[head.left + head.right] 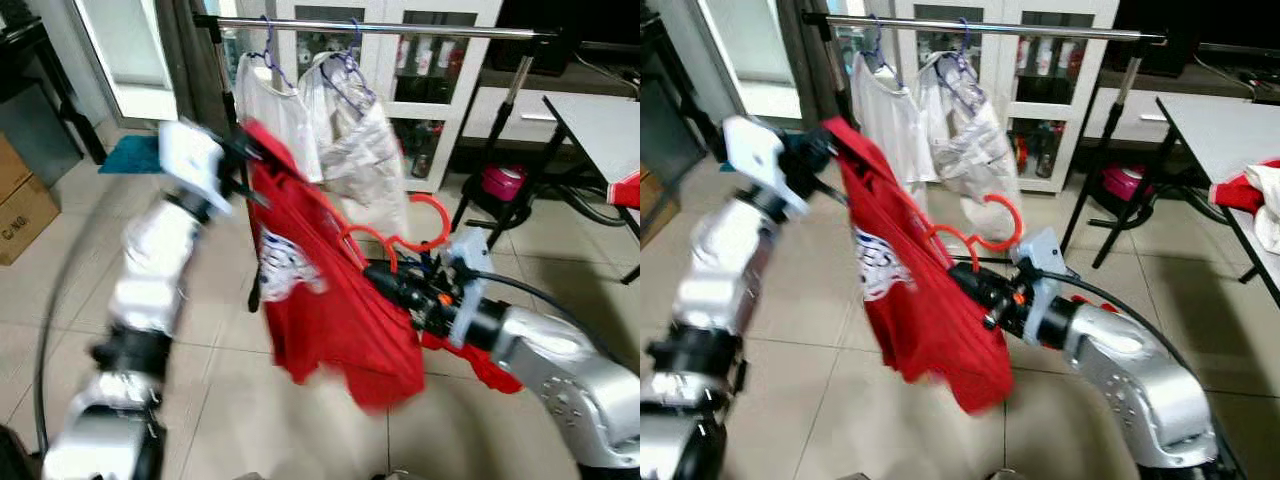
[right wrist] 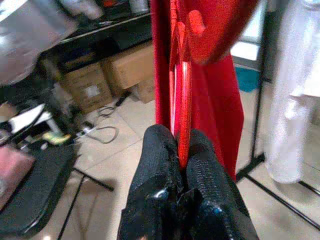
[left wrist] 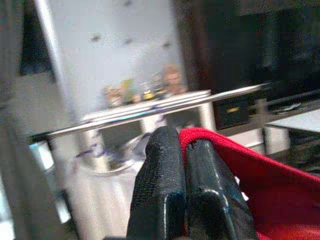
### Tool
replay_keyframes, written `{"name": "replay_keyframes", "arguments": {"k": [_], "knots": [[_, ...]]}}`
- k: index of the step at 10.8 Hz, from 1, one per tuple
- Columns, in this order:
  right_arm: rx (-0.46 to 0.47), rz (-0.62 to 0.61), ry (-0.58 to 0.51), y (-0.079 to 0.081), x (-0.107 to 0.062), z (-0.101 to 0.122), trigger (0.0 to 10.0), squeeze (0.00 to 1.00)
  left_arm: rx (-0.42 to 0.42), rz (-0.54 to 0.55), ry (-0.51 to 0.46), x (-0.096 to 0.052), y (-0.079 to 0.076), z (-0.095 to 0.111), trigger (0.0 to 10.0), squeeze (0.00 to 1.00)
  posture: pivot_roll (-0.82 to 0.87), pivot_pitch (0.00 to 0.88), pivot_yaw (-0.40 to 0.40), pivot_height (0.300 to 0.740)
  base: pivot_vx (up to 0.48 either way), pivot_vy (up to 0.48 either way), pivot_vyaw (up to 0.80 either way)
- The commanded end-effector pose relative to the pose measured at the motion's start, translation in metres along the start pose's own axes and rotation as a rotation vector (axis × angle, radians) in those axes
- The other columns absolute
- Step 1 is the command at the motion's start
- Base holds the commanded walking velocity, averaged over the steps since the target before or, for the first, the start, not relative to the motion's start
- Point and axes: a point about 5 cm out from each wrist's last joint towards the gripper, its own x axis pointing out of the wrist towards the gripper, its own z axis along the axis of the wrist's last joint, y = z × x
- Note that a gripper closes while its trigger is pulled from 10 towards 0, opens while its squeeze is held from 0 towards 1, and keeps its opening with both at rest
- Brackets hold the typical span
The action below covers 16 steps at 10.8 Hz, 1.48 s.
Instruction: Hang hanger
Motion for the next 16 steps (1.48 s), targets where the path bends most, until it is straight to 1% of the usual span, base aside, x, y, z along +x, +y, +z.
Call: {"name": "replay_keyframes", "arguments": {"k": [1, 2, 3, 4, 5, 6, 7, 8, 9, 10, 11, 12, 13, 14, 15, 16], "knots": [[-0.011, 0.019, 0.002, -0.001, -0.008, 0.002, 0.0, 0.0, 0.022, 0.052, 0.02, 0.004, 0.023, 0.009, 0.0, 0.0, -0.15, 0.0, 0.049, 0.74, 0.0, 0.0, 0.0], [-0.019, 0.05, 0.003, -0.001, -0.012, 0.004, 0.0, 0.0, 0.066, 0.066, 0.083, 0.003, 0.033, 0.004, 0.0, 0.0, -0.15, 0.0, 0.06, 0.74, 0.0, 0.0, 0.0], [-0.021, 0.096, 0.003, 0.001, -0.015, 0.005, 0.0, 0.0, 0.095, 0.133, 0.128, 0.001, 0.046, -0.001, 0.0, 0.0, -0.16, 0.0, 0.064, 0.74, 0.0, 0.0, 0.0], [-0.013, 0.134, 0.002, 0.006, -0.019, 0.006, 0.0, 0.0, 0.119, 0.196, 0.155, 0.001, 0.058, -0.003, 0.0, 0.0, -0.16, 0.0, 0.064, 0.74, 0.0, 0.0, 0.0], [0.011, 0.169, -0.022, 0.011, -0.022, 0.007, 0.0, 0.0, 0.087, 0.253, 0.24, 0.001, 0.07, -0.014, 0.0, 0.0, -0.16, 0.0, 0.06, 0.74, 0.0, 0.0, 0.0], [0.041, 0.155, -0.072, 0.011, -0.019, 0.01, 0.0, 0.0, 0.039, 0.211, 0.292, 0.002, 0.062, -0.026, 0.0, 0.0, -0.16, 0.0, 0.068, 0.74, 0.0, 0.0, 0.0], [0.058, 0.08, -0.113, 0.005, -0.01, 0.012, 0.0, 0.0, -0.017, 0.097, 0.293, 0.008, 0.04, -0.034, 0.0, 0.0, -0.17, 0.0, 0.079, 0.74, 0.0, 0.0, 0.0], [0.08, -0.078, -0.161, -0.006, 0.001, 0.014, 0.0, 0.0, -0.081, -0.123, 0.253, 0.012, -0.001, -0.038, 0.0, 0.0, -0.18, 0.0, 0.088, 0.74, 0.0, 0.0, 0.0], [0.114, -0.187, -0.227, -0.012, 0.009, 0.017, 0.0, 0.0, -0.127, -0.29, 0.225, 0.011, -0.033, -0.039, 0.0, 0.0, -0.19, 0.0, 0.097, 0.74, 0.0, 0.0, 0.0], [0.134, -0.3, -0.305, -0.018, 0.018, 0.021, 0.0, 0.0, -0.2, -0.422, 0.184, 0.009, -0.065, -0.035, 0.0, 0.0, -0.19, 0.0, 0.106, 0.74, 0.0, 0.0, 0.0], [0.166, -0.355, -0.357, -0.021, 0.023, 0.023, 0.0, 0.0, -0.25, -0.492, 0.161, 0.007, -0.082, -0.029, 0.0, 0.0, -0.19, 0.0, 0.108, 0.74, 0.0, 0.0, 0.0], [0.209, -0.476, -0.452, -0.032, 0.026, 0.028, 0.0, 0.0, -0.29, -0.585, 0.155, 0.0, -0.094, -0.024, 0.0, 0.0, -0.18, 0.0, 0.109, 0.74, 0.0, 0.0, 0.0], [0.236, -0.568, -0.489, -0.043, 0.025, 0.028, 0.0, 0.0, -0.297, -0.592, 0.167, -0.008, -0.095, -0.024, 0.0, 0.0, -0.16, 0.0, 0.106, 0.74, 0.0, 0.0, 0.0], [0.157, -0.636, -0.36, -0.05, 0.021, 0.013, 4.5, 0.0, -0.282, -0.483, 0.193, -0.014, -0.081, -0.028, 0.0, 0.0, -0.13, 0.0, 0.082, 0.74, 0.0, 0.0, 0.0], [0.155, -0.633, -0.223, -0.048, 0.015, -0.013, 10.0, 0.0, -0.231, -0.274, 0.246, -0.028, -0.056, -0.037, 5.0, 0.0, -0.12, 0.0, 0.071, 0.74, 0.0, 0.0, 0.0], [0.132, -0.672, -0.122, -0.048, 0.009, -0.027, 10.0, 0.0, -0.219, -0.169, 0.303, -0.039, -0.044, -0.045, 10.0, 0.0, -0.12, 0.0, 0.071, 0.74, 0.0, 0.0, -0.41]]}}
